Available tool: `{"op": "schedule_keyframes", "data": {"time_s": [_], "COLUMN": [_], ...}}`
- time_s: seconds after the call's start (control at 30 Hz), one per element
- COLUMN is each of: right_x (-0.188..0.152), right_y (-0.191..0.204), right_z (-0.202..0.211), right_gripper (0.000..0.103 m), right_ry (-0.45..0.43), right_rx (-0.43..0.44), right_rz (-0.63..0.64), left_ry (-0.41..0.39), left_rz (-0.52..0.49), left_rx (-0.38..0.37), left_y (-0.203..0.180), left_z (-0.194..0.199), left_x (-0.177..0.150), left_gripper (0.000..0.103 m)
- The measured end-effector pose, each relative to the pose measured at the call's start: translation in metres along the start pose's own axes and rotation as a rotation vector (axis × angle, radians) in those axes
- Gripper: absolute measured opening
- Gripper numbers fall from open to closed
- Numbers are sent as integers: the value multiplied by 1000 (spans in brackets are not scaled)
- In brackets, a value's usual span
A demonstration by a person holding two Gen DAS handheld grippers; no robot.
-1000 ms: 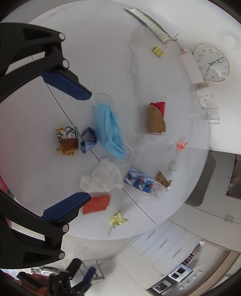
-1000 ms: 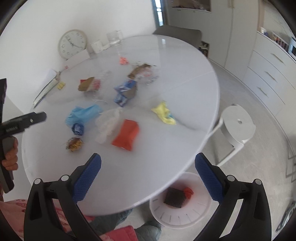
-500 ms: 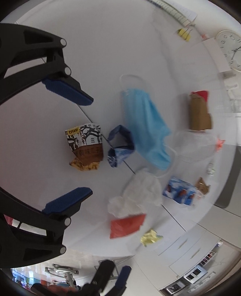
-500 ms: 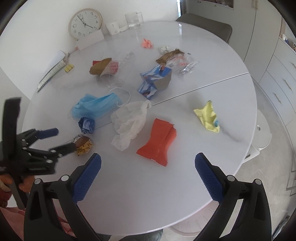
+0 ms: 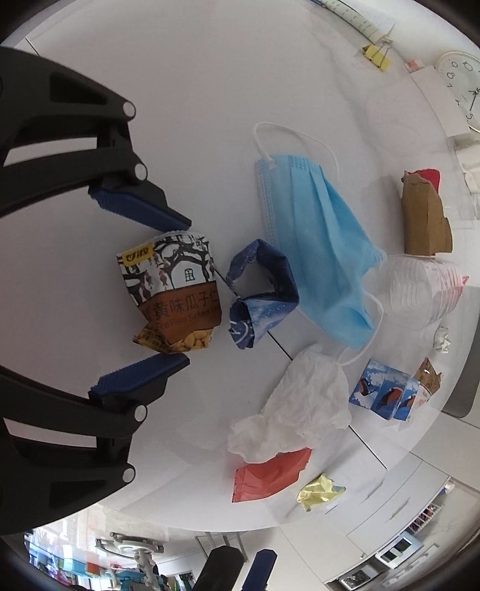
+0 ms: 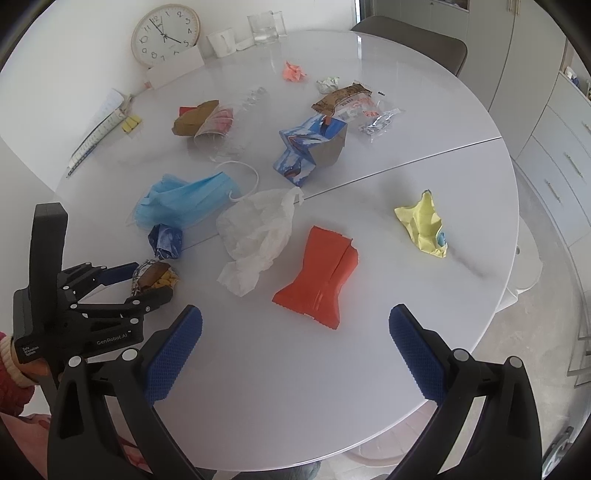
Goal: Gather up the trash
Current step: 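Grasp the snack wrapper with the left gripper while the right gripper grasps the white tissue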
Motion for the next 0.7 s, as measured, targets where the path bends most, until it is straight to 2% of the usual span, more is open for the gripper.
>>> {"op": "schedule_keyframes", "data": {"time_s": [0.07, 0.1, 0.3, 0.43, 0.57, 0.63, 0.67, 0.7], "right_x": [2, 4, 27, 42, 46, 45, 45, 46], "right_y": [1, 3, 25, 40, 39, 36, 36, 36], "right_z": [0, -1, -17, -48, -80, -88, -90, -90], "right_gripper": [100, 100, 100, 84, 65, 54, 43, 39], "right_ry": [-3, -7, -21, 22, 97, 115, 118, 116], "right_rx": [1, 3, 47, 48, 19, 4, -1, -15], "right_rz": [4, 12, 40, 47, -9, -35, -35, -29], "left_ry": [-5, -9, -24, -42, -69, -83, -87, -90], "left_rz": [-9, -16, -45, -29, -29, -34, -39, -44], "left_rx": [-1, -3, -10, -31, -43, -46, -48, -47], "left_y": [0, -1, 0, 8, 11, 13, 13, 13], "left_z": [1, 2, 13, 28, 44, 53, 56, 60], "left_x": [1, 1, -5, -6, 2, 5, 6, 7], "left_gripper": [60, 53, 53, 53, 53, 53, 53, 53]}}
Point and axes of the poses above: each gripper's, at about its wrist camera, not at the fingertips, and z roughly against the way its jaws point, y to its left, x to its top, the point moved 9 cm from there along -z, roughly the way its jaws point, and after that the axes turned 6 degrees about y, right-handed, at the moved point
